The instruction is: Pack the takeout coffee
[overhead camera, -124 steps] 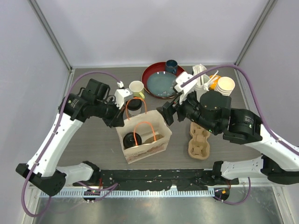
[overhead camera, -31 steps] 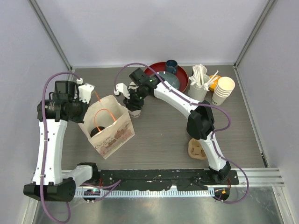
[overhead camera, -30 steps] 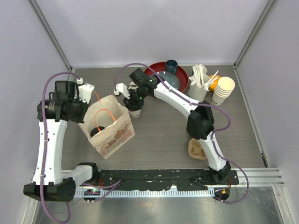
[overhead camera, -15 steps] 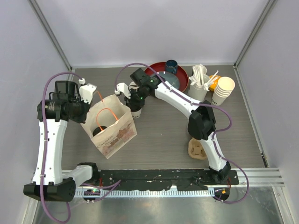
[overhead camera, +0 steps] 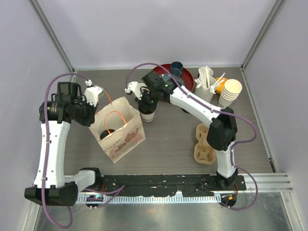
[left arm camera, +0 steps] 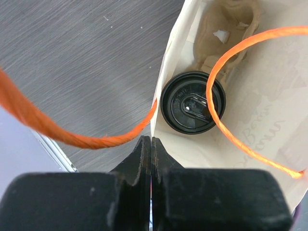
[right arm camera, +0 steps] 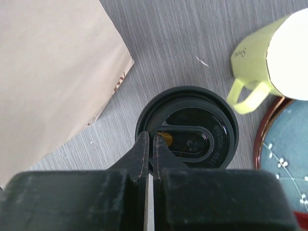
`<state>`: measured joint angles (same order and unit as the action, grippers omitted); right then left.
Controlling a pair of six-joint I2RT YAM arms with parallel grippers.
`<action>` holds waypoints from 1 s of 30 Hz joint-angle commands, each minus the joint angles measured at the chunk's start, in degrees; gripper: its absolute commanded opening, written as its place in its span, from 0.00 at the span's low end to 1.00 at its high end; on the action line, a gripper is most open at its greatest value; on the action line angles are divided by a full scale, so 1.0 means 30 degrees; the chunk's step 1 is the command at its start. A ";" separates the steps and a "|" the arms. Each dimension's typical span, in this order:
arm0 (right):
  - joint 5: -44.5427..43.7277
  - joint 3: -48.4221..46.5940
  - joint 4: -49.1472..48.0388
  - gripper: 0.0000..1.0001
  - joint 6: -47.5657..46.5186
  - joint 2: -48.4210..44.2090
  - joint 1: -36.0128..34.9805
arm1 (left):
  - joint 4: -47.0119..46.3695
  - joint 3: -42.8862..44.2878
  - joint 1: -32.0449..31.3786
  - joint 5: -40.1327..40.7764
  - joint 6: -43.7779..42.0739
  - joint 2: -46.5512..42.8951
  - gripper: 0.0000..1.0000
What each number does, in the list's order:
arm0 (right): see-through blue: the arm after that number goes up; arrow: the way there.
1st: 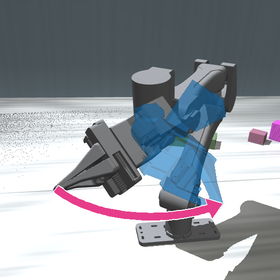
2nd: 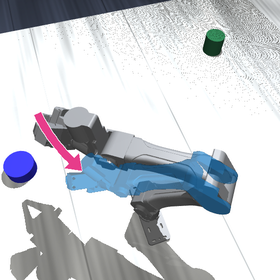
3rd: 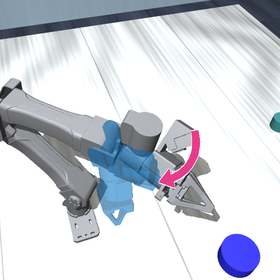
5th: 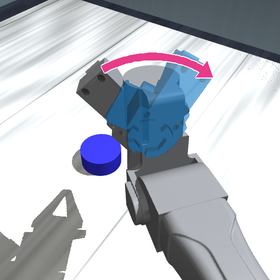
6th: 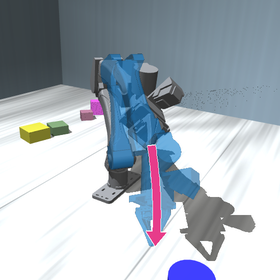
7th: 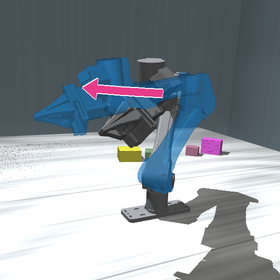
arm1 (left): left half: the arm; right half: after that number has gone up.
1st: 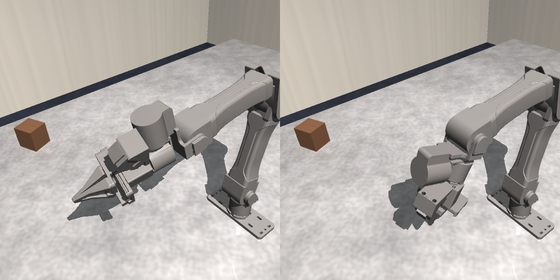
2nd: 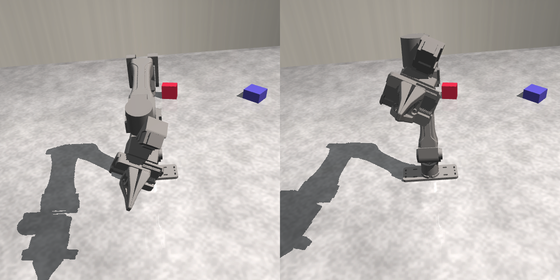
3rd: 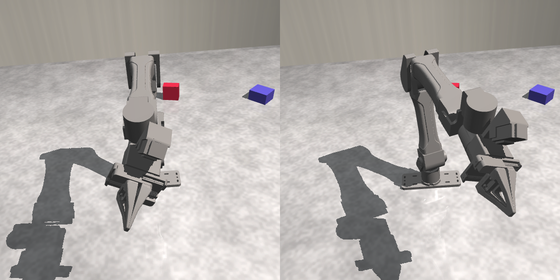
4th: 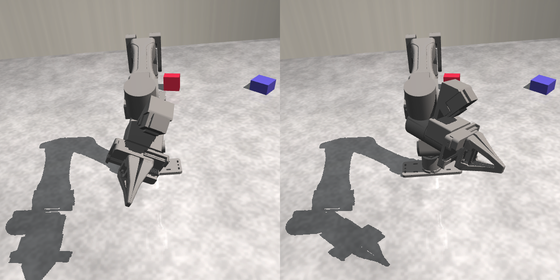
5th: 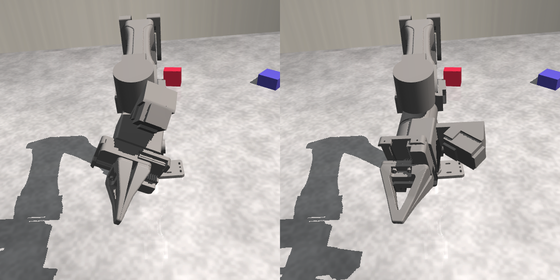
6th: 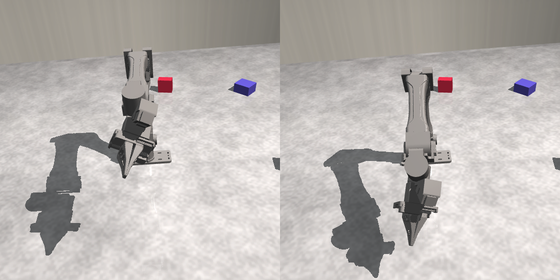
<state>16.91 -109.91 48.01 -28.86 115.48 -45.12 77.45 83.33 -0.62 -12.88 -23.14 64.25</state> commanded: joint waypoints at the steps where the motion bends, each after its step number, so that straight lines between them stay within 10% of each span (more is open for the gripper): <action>1: -0.0832 0.1183 -0.1207 0.01 0.1095 -0.2222 0.0334 | 0.4184 0.0729 0.0120 -0.1241 -0.0695 0.0234 0.00; 16: -0.4460 0.1833 0.1396 0.01 0.2852 -0.7989 0.0862 | 0.3451 0.2018 -0.4594 -0.1741 0.0269 0.1814 0.00; 30: -0.5313 -0.5222 0.6144 0.01 0.5490 -1.0283 -0.1094 | 0.2309 0.3043 -0.7087 -0.3117 0.0974 0.3748 0.00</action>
<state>1.28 -119.20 63.46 -14.96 85.10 -44.42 77.38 90.08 -21.34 -19.33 -21.23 74.56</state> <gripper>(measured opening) 0.051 0.009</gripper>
